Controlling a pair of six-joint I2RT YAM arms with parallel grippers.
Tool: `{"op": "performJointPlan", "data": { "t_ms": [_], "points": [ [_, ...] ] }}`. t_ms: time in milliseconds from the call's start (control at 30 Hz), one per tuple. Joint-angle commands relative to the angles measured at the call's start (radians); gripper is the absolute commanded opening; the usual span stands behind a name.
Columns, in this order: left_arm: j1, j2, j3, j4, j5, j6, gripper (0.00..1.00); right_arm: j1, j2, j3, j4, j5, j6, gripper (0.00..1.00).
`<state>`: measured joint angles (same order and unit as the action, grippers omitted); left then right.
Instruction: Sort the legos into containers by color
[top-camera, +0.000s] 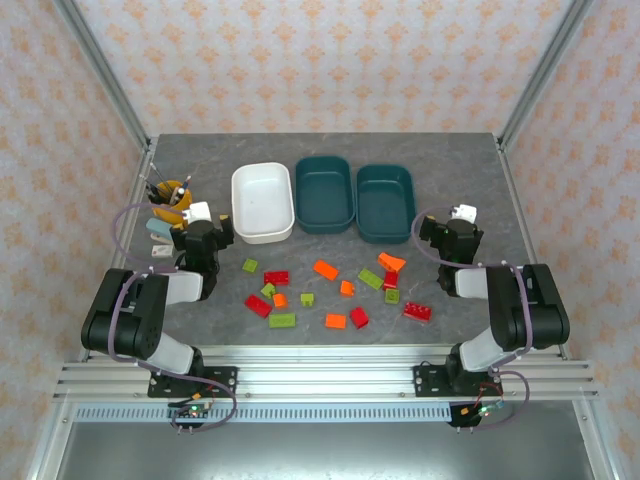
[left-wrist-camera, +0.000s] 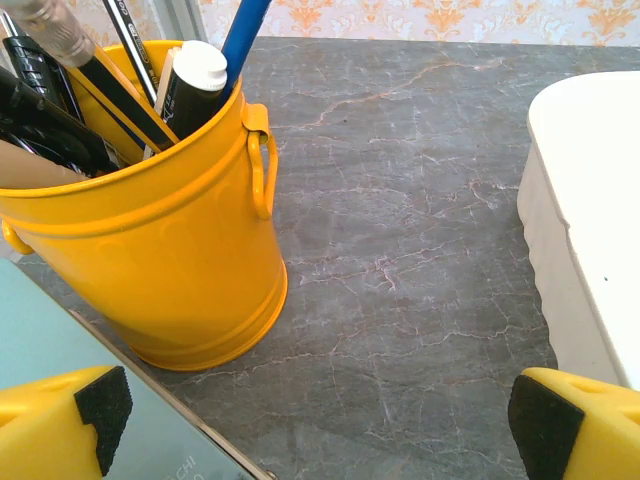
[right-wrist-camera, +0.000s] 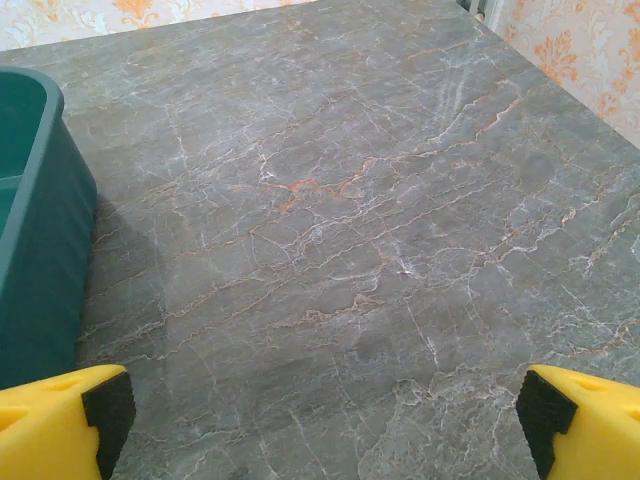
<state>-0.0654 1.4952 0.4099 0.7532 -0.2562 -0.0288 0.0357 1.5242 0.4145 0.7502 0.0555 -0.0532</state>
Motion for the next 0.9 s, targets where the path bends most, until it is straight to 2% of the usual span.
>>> {"op": "performJointPlan", "data": {
  "t_ms": [0, 533, 633, 667, 700, 767, 867],
  "points": [
    [-0.008, -0.003, -0.011, 0.037, -0.041, -0.011, 1.0, -0.006, -0.004, 0.004, 0.028, 0.006, 0.013, 0.99],
    [-0.008, -0.007, -0.01, 0.036, -0.033, -0.006, 1.0, -0.006, -0.005, 0.004, 0.022, 0.006, 0.013, 0.99],
    [-0.016, -0.089, 0.086, -0.208, -0.008, 0.011, 1.0, -0.007, -0.016, 0.001, 0.033, 0.017, 0.018, 0.99],
    [-0.028, -0.115, 0.13, -0.3, -0.033, 0.013, 1.0, -0.007, -0.055, 0.013, -0.014, 0.031, 0.02, 0.99],
    [-0.045, -0.141, 0.153, -0.349, -0.048, 0.021, 1.0, -0.005, -0.113, 0.052, -0.139, 0.058, 0.031, 0.99],
    [-0.082, -0.209, 0.154, -0.363, -0.079, 0.025, 1.0, -0.005, -0.21, 0.136, -0.346, 0.125, 0.082, 0.99],
    [-0.153, -0.337, 0.17, -0.416, -0.166, 0.009, 1.0, 0.007, -0.335, 0.215, -0.427, 0.146, 0.111, 0.99]
  ]
}}
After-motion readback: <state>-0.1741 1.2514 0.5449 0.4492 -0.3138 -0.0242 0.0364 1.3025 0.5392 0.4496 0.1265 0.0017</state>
